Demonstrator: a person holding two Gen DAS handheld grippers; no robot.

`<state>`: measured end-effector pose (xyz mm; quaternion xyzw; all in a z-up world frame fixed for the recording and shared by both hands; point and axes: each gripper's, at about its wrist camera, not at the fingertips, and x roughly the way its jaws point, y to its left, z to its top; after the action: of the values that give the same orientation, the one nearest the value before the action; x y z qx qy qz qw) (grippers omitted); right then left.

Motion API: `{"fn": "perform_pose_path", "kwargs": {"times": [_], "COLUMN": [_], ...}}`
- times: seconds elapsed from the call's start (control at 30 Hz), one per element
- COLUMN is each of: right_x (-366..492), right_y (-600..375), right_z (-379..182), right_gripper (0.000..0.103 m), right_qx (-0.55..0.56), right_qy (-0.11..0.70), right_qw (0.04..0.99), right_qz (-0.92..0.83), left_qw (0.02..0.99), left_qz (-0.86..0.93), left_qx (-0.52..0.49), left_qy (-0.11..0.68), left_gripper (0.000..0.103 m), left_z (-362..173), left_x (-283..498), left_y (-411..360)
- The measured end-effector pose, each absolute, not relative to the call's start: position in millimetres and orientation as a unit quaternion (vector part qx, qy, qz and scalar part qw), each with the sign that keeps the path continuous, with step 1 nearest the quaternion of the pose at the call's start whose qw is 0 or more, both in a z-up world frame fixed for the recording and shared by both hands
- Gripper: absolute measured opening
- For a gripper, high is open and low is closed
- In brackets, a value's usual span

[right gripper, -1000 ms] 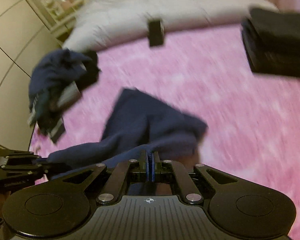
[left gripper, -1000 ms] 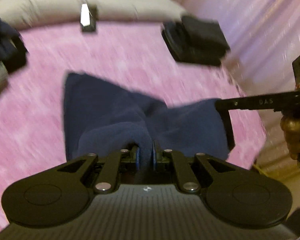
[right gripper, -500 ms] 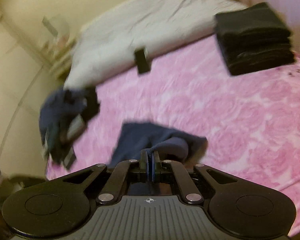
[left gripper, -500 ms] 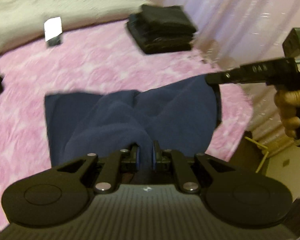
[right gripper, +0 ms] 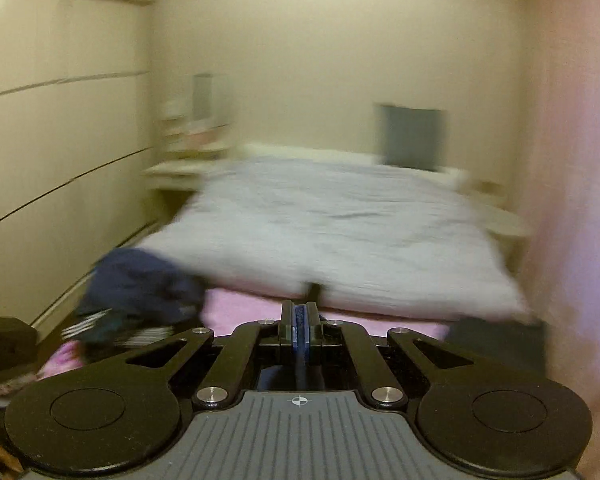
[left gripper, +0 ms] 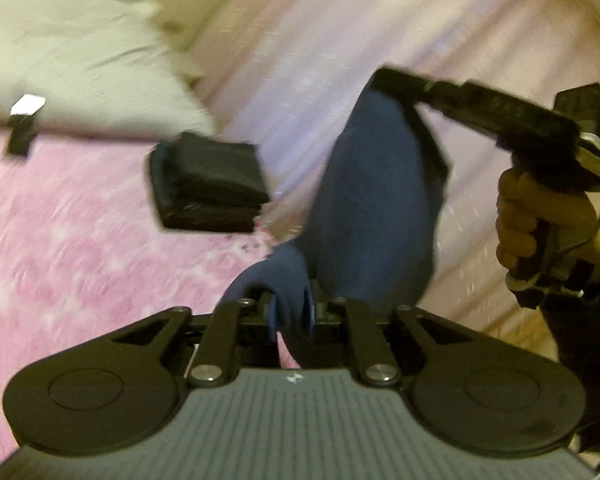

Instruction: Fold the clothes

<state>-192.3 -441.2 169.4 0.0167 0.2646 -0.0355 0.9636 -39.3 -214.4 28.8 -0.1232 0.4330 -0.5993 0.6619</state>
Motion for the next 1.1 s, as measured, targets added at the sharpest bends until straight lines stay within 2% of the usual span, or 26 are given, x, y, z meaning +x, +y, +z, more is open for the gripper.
{"fn": "perform_pose_path", "kwargs": {"times": [0.07,0.13,0.2,0.23,0.37,0.47,0.57,0.6,0.63,0.7,0.83,0.93,1.1], "right_x": [-177.3,-162.3,-147.3,-139.8,-109.8,-92.1,-135.6,-150.1,-164.5,-193.5,-219.3,-208.9,-169.2], "right_y": [-428.7,-416.1,-403.6,-397.4,-372.3,-358.0,-402.1,-416.8,-431.6,-461.0,-504.4,-531.5,-563.3], "right_z": [133.8,98.2,62.6,44.8,-26.5,-77.1,-91.1,-95.8,-100.5,-109.8,-130.8,-164.8,-218.9], "right_gripper": [0.001,0.008,0.052,0.055,0.055,0.055,0.056,0.058,0.061,0.074,0.075,0.075,0.075], "right_qx": [0.043,0.069,0.095,0.108,0.159,0.194,0.209,0.213,0.218,0.226,0.215,0.207,0.186], "right_qy": [0.296,0.326,0.356,0.371,0.428,0.467,0.485,0.491,0.496,0.505,0.526,0.546,0.561], "right_qw": [0.954,0.943,0.93,0.922,0.889,0.862,0.848,0.843,0.836,0.822,0.807,0.801,0.805], "right_qz": [-0.023,-0.011,0.002,0.008,0.032,0.044,-0.033,-0.058,-0.084,-0.135,-0.158,-0.135,-0.054], "left_qw": [0.682,0.718,0.744,0.753,0.771,0.77,0.758,0.753,0.748,0.737,0.721,0.716,0.715], "left_qz": [-0.543,-0.465,-0.394,-0.363,-0.285,-0.282,-0.32,-0.337,-0.352,-0.381,-0.425,-0.439,-0.407], "left_qx": [-0.135,-0.125,-0.108,-0.1,-0.085,-0.069,-0.039,-0.024,-0.007,0.034,0.105,0.139,0.172], "left_qy": [0.471,0.503,0.529,0.54,0.563,0.569,0.567,0.565,0.562,0.557,0.536,0.525,0.542], "left_gripper": [0.021,0.03,0.034,0.034,0.04,0.051,0.064,0.065,0.065,0.065,0.066,0.078,0.079], "left_z": [4.0,-23.2,-47.7,-57.3,-78.0,-87.8,-98.4,-102.4,-107.4,-122.1,-148.8,-168.6,-206.6], "left_x": [-25.6,-14.8,-7.8,-4.7,-5.3,-3.2,-1.8,-3.9,-6.5,-14.6,-28.7,-34.0,-39.4], "left_y": [-177.6,-135.8,-94.0,-73.8,-20.6,-19.8,-46.6,-61.5,-76.0,-105.5,-159.8,-197.5,-257.8]}}
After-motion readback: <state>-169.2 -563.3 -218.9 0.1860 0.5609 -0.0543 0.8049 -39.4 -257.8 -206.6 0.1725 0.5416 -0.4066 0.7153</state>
